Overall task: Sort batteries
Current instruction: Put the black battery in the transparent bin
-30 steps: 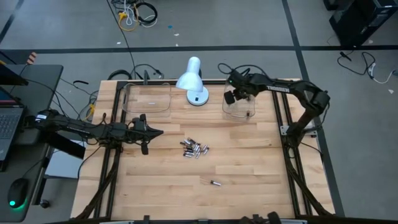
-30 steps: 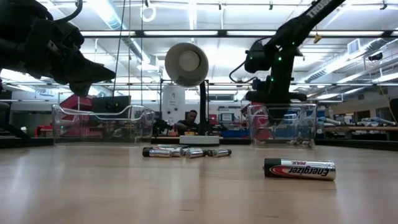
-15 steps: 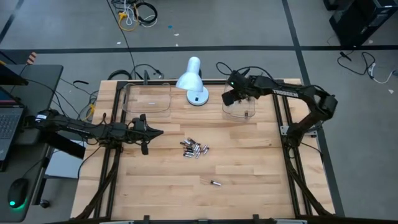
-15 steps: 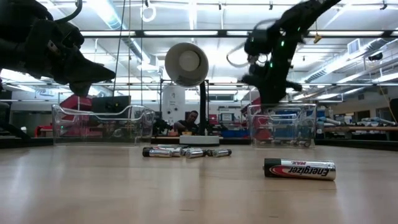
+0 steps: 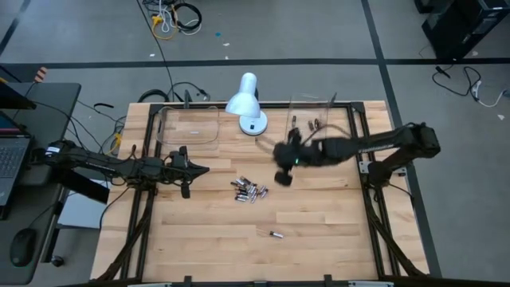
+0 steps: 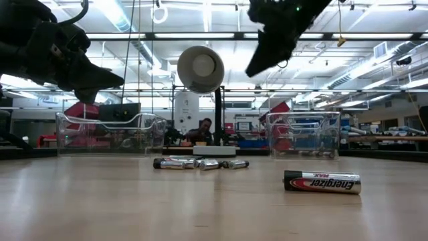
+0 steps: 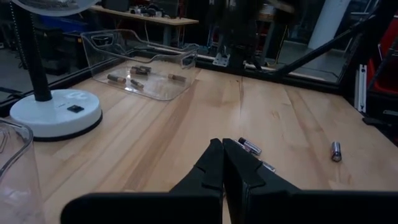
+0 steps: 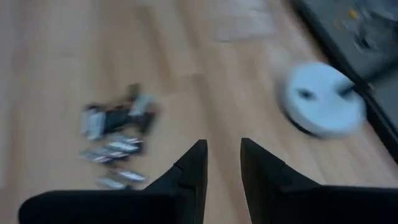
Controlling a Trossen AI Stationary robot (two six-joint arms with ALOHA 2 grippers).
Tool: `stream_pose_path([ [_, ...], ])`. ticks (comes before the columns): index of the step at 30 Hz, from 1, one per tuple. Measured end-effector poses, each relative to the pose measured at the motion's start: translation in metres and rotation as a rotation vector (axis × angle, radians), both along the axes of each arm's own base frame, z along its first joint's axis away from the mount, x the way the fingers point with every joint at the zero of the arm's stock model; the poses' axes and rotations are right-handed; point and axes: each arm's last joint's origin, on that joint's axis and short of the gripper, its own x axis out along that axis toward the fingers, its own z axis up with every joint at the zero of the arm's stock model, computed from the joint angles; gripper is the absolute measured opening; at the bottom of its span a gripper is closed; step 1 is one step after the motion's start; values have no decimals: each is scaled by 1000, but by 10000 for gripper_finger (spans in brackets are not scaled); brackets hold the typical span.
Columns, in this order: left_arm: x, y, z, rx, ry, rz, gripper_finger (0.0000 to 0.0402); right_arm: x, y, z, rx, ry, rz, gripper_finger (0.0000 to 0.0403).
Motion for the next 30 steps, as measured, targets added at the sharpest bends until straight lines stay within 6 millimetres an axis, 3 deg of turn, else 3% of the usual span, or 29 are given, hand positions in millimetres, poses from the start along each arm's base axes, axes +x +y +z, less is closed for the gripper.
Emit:
stream_pose_path([
  [6,0,0,0,17,3,-2,2,34,40,-20,-53,-127,144,81],
  [10,0,0,0,17,3,-2,2,61,47,-38,-87,-276,90,77],
  [14,0,0,0,17,3,-2,2,83,49,-71,-99,-329,47,75],
  [19,0,0,0,16,3,-2,2,90,47,-109,-34,-280,-44,74],
  [30,0,0,0,21,3,8,2,91,44,-151,54,-184,-151,77],
])
